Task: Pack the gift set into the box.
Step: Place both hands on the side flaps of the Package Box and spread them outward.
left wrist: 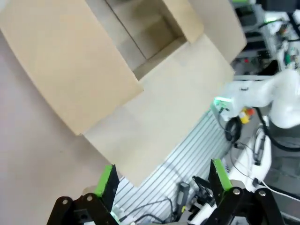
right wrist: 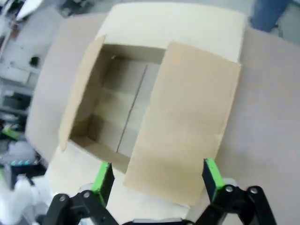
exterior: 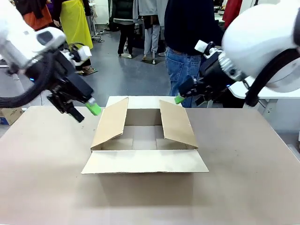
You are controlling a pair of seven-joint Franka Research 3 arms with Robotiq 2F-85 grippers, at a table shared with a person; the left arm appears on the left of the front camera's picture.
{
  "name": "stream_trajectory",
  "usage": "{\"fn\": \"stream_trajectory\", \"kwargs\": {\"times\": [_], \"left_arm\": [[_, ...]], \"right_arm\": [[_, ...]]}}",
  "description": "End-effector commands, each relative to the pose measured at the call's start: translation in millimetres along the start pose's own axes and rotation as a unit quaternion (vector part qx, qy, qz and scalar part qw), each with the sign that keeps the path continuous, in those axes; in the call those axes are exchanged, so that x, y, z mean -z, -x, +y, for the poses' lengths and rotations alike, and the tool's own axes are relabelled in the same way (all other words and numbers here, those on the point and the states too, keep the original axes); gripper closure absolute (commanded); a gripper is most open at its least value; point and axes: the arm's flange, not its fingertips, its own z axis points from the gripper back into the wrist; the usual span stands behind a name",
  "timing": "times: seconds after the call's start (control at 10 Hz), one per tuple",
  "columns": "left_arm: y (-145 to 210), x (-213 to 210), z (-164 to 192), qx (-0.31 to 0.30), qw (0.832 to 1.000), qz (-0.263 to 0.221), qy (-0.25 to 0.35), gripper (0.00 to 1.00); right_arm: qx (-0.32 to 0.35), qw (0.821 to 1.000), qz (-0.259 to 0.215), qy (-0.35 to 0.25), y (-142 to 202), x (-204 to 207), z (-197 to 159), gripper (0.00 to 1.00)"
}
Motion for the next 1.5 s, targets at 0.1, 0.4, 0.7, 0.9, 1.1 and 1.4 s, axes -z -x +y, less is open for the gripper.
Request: {"fn": "stream_trajectory", "kwargs": {"times": [0.1, 0.4, 0.7, 0.9, 1.1, 1.4], "left_arm": [[-36.3, 18.4, -24.9, -0.057, 0.995, 0.019, -0.084, 0.0], [-92.2, 41.8, -17.1, -0.195, 0.964, 0.003, -0.179, 0.0], [-125.0, 59.9, -17.9, -0.223, 0.949, -0.009, -0.224, 0.0], [-133.1, 71.7, -23.2, -0.219, 0.949, 0.0, -0.228, 0.0], [-137.0, 91.2, -28.0, -0.215, 0.936, 0.013, -0.28, 0.0], [-139.3, 113.5, -27.5, -0.236, 0.909, 0.003, -0.344, 0.0]], "right_arm": [[0.047, 0.998, 0.028, 0.021, -14.1, 19.7, 18.2, 0.0], [0.048, 0.998, 0.025, 0.025, -3.9, 28.2, 11.4, 0.0], [0.019, 0.995, 0.077, -0.054, 16.4, 11.2, 14.7, 0.0], [0.028, 0.997, 0.069, -0.018, 7.6, 23.0, 19.4, 0.0], [0.028, 0.997, 0.069, -0.018, 7.6, 23.0, 19.4, 0.0], [0.028, 0.997, 0.069, -0.018, 7.6, 23.0, 19.4, 0.0]]}}
